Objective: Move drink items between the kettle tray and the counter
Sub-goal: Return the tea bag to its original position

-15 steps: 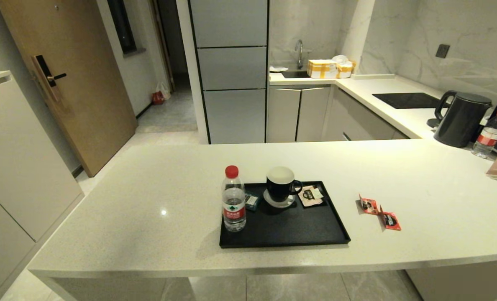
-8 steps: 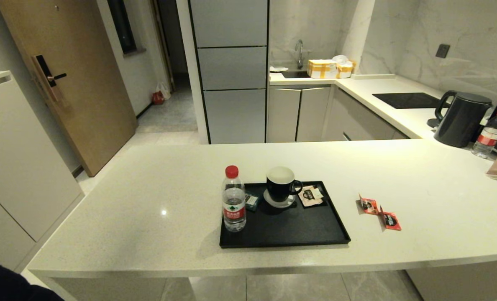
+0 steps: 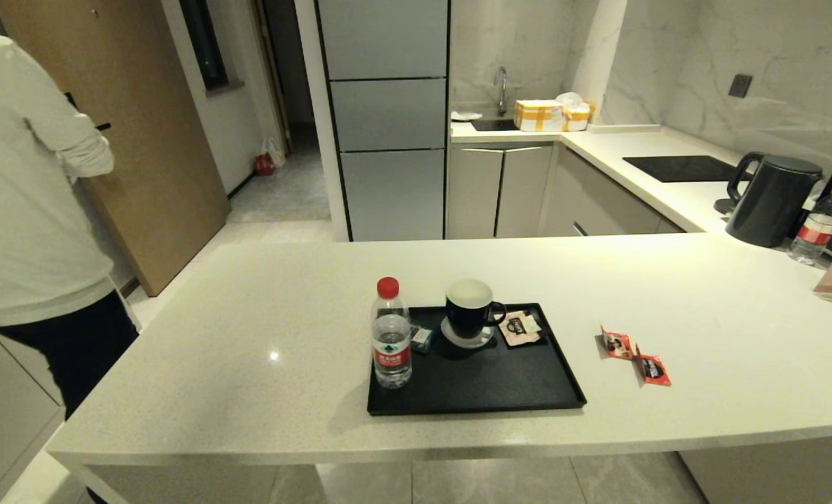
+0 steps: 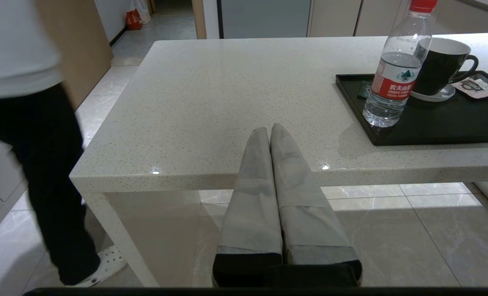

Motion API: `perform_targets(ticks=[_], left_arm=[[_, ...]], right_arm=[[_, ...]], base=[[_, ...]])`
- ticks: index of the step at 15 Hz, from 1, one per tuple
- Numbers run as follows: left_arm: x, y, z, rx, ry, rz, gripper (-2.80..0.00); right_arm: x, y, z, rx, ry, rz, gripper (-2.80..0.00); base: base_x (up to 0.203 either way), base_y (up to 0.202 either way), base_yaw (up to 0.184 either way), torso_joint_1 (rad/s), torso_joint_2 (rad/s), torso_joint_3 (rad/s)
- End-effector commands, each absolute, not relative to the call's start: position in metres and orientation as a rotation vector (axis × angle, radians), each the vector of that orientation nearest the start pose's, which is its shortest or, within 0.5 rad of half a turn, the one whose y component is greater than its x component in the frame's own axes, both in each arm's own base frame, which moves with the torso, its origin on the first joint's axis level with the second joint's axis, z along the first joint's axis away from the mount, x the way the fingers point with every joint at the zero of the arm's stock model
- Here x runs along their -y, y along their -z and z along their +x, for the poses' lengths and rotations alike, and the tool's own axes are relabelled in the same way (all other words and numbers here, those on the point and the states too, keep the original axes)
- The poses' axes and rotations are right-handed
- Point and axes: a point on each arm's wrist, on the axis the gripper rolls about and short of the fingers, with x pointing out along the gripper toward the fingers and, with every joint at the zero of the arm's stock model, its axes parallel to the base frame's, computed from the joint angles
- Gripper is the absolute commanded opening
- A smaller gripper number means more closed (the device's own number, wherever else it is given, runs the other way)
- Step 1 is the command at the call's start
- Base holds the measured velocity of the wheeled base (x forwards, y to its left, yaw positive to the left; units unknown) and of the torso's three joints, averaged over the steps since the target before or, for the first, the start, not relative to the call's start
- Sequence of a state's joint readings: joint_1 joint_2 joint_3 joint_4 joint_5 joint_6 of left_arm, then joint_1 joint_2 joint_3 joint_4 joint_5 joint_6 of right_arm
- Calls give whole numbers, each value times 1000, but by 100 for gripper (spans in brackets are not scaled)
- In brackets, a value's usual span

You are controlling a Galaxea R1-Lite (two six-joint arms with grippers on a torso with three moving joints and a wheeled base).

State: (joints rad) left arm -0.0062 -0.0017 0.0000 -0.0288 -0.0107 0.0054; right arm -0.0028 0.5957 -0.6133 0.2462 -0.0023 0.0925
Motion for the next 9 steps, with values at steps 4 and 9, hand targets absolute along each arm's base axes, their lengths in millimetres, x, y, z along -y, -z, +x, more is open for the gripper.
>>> perform_targets(ticks=[4,9], left_arm=[[0,-74,-22,14,17,6,-280],[0,-74,-22,14,17,6,-280]], right_arm=[[1,-209,184,-826,102,202,-280],[3,-152,299,-1090,186,274,-280]], base=[[0,0,0,0,0,0],[0,0,0,0,0,0]])
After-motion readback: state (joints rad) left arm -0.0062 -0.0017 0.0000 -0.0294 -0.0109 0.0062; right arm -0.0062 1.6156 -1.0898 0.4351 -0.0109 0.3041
